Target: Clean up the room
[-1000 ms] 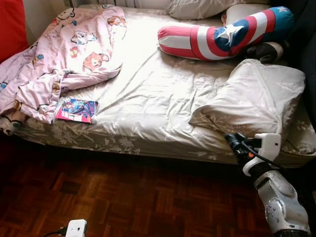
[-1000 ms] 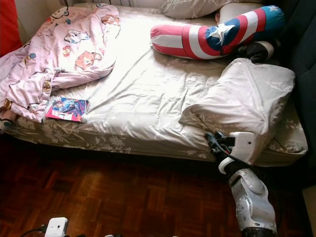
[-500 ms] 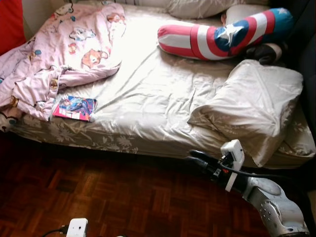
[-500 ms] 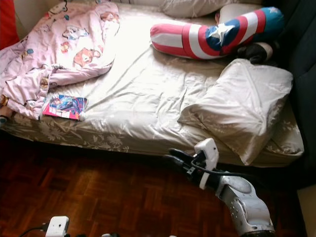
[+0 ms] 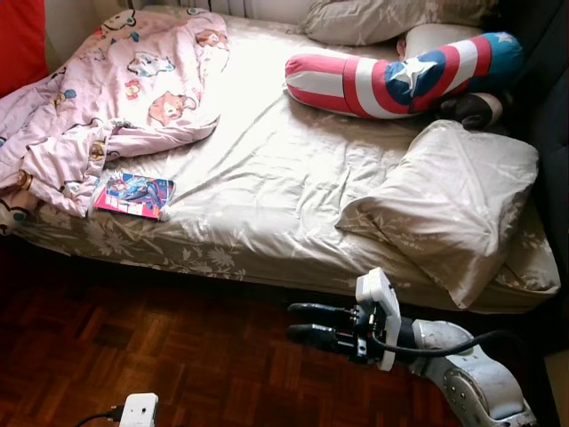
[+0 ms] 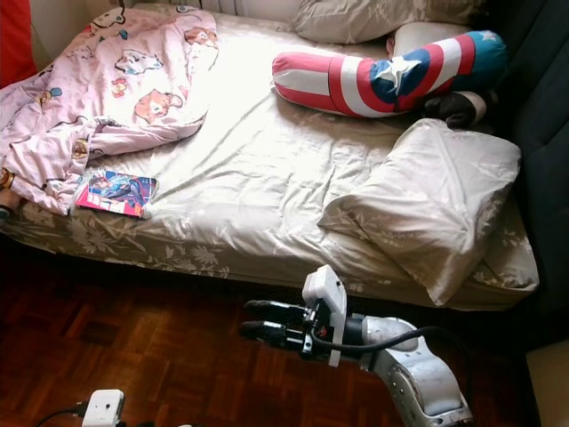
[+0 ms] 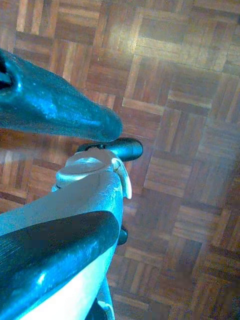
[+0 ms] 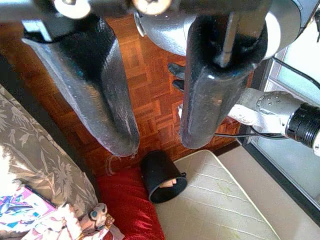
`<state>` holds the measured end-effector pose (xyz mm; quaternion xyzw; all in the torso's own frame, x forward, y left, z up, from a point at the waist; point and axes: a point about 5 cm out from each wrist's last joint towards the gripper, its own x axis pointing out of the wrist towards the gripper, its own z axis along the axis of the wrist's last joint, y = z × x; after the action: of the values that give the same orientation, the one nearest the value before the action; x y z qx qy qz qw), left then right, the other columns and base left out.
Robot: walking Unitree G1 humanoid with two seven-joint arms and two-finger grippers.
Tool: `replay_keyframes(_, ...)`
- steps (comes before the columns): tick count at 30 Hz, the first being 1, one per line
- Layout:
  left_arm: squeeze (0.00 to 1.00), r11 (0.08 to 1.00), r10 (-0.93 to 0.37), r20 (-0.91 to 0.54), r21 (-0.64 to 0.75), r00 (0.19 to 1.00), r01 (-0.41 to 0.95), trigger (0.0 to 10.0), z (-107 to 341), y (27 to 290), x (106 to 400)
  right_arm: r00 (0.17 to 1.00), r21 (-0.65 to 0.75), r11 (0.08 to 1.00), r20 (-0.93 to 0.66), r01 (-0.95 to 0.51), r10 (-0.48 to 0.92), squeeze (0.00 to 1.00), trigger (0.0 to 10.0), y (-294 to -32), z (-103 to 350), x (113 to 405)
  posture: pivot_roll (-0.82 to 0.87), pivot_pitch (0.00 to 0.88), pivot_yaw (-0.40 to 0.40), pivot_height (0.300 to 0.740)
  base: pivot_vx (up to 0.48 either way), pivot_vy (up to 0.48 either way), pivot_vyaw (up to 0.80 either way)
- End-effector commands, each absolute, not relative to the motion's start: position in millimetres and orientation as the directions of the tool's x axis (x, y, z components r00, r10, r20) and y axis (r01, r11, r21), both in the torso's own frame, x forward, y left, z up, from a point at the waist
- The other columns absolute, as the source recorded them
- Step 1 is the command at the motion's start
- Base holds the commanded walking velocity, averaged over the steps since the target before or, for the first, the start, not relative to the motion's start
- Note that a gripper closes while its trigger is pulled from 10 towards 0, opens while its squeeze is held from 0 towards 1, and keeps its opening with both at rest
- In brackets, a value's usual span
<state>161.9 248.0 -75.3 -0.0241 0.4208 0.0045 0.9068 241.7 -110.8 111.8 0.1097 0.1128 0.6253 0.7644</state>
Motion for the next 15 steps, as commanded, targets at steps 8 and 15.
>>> replay_keyframes(8, 0.00, 0.999, -0.011, -0.786, -0.036, 0.618, -0.028, 10.0, -80.3, 246.6, 151.8, 0.157, 0.294, 0.157, -0.024, -0.943, 0.987, 0.00, 10.0, -113.1, 119.0, 237.8, 0.06, 0.119, -0.080, 0.740, 0.000, 0.000, 0.00)
replay_keyframes(15, 0.00, 0.999, -0.011, -0.786, -0.034, 0.618, -0.026, 10.0, -80.2, 247.4, 151.5, 0.168, 0.296, 0.165, -0.015, -0.941, 0.986, 0.00, 10.0, -113.3, 119.1, 238.1, 0.06, 0.119, -0.076, 0.740, 0.000, 0.000, 0.00)
